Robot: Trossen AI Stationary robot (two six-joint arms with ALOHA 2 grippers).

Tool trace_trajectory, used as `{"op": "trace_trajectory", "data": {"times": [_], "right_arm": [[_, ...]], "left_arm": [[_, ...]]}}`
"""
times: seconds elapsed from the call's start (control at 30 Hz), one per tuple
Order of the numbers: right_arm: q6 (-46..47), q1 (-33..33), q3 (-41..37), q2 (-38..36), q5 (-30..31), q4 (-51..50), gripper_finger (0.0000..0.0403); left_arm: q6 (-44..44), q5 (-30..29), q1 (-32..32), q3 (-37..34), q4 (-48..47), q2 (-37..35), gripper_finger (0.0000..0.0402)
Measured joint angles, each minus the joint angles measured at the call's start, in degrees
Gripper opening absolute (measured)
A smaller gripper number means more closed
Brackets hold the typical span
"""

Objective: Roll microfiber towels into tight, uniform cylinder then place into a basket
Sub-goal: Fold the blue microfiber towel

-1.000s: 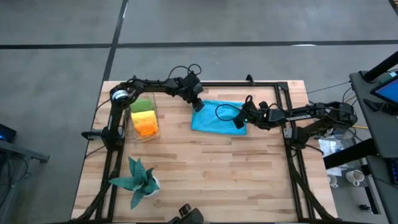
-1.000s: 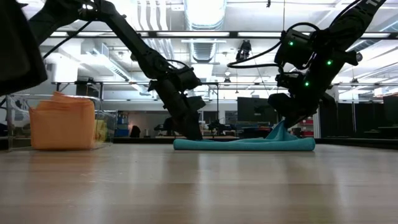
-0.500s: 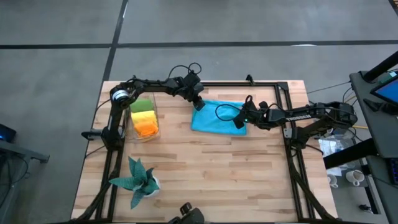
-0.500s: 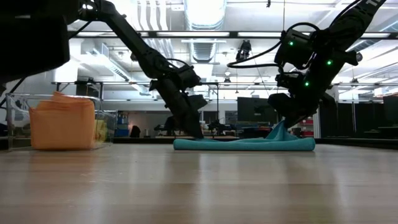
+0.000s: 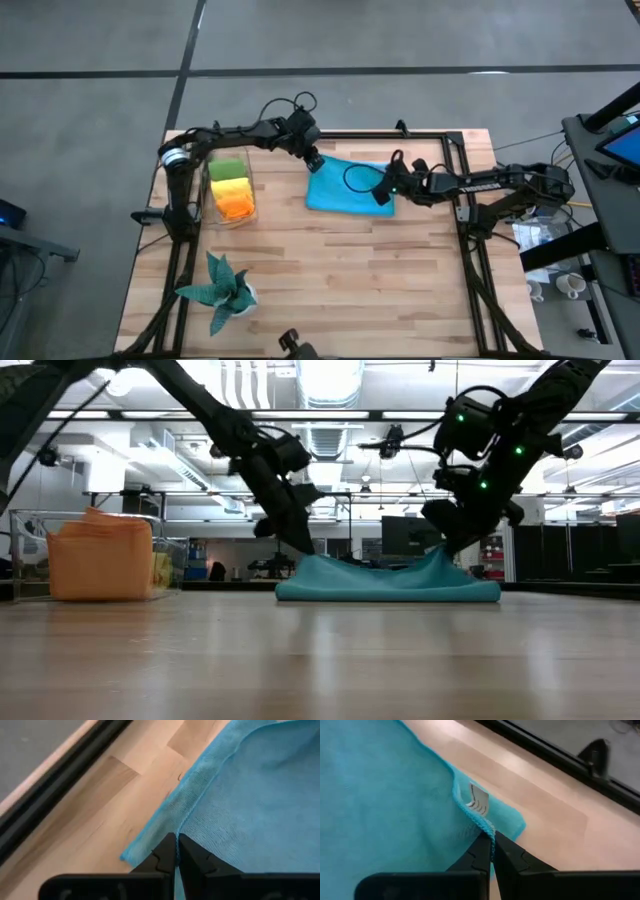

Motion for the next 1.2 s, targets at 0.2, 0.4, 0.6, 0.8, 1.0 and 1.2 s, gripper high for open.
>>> {"op": "trace_trajectory", "data": {"times": [0.2,0.4,0.6,0.8,1.0,1.2], "right_arm": [[-0.82,0.00,1.63,0.00,-2.65,-0.07,0.0009],[0.38,-0.04,1.41,0.00,-2.74,-0.34,0.0009],[1.46,-0.04,1.39,0.00,-2.67,-0.34,0.0009],[4.32,-0.26,1.35,0.00,-2.52,-3.29,0.0009],[7.18,-0.26,1.30,0.00,0.34,-8.15,0.0009],[7.14,-0.87,1.48,0.00,0.83,-8.01,0.0008]], "left_arm": [[-0.26,-3.03,-0.51,-5.24,-0.70,-5.47,0.0000],[-1.59,-8.15,-0.68,-10.51,1.32,-7.38,0.0000],[-1.56,-10.09,-0.68,-12.28,6.98,-6.36,0.0000],[-1.54,-10.02,-0.81,-11.69,11.86,-5.35,0.0000],[-1.52,-9.78,-1.04,-11.63,15.61,-5.26,0.0000],[-1.52,-9.79,-0.98,-11.71,16.33,-5.24,0.0000]]}}
